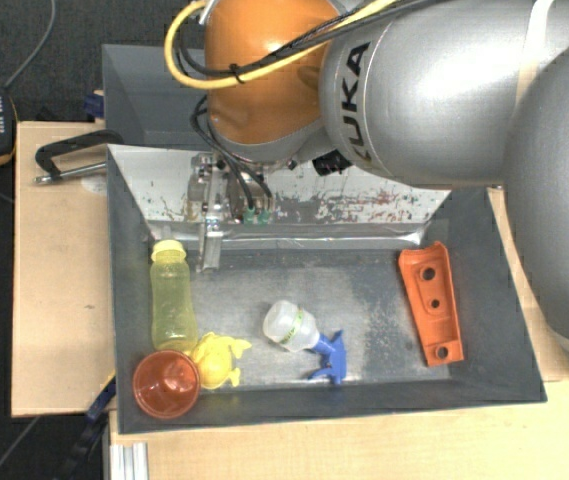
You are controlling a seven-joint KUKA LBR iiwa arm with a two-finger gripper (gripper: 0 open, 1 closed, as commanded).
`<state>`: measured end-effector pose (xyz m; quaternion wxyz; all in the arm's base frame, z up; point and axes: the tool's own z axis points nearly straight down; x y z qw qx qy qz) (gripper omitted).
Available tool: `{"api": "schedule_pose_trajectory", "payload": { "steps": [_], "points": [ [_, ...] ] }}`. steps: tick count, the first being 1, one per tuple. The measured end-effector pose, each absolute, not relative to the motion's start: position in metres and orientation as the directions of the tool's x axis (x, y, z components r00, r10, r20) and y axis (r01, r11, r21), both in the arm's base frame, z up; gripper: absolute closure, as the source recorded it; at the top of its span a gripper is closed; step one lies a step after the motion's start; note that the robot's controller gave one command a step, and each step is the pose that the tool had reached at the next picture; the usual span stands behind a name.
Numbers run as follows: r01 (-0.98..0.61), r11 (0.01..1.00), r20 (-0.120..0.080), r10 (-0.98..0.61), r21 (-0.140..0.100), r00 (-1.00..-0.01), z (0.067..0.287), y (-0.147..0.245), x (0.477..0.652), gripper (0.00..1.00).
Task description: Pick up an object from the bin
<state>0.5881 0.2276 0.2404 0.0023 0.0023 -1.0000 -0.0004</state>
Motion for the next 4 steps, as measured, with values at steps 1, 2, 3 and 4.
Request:
{"api": "schedule_pose_trajectory", "payload": {
  "steps": [1, 2, 3, 4],
  "points": [
    [-0.002, 1.0, -0.003, -0.002, 0.003, -1.0, 0.246, 0.226, 0.589, 0.0],
    [-0.036, 0.999, -0.002, -0.036, 0.004, -0.999, 0.208, 0.168, 0.573, 0.0],
    [-0.036, 0.999, 0.004, -0.036, 0.0, -0.999, 0.183, 0.12, 0.569, 0.0],
    [-0.095, 0.995, -0.009, -0.095, 0.003, -0.995, 0.135, 0.121, 0.552, 0.0]
  ]
}}
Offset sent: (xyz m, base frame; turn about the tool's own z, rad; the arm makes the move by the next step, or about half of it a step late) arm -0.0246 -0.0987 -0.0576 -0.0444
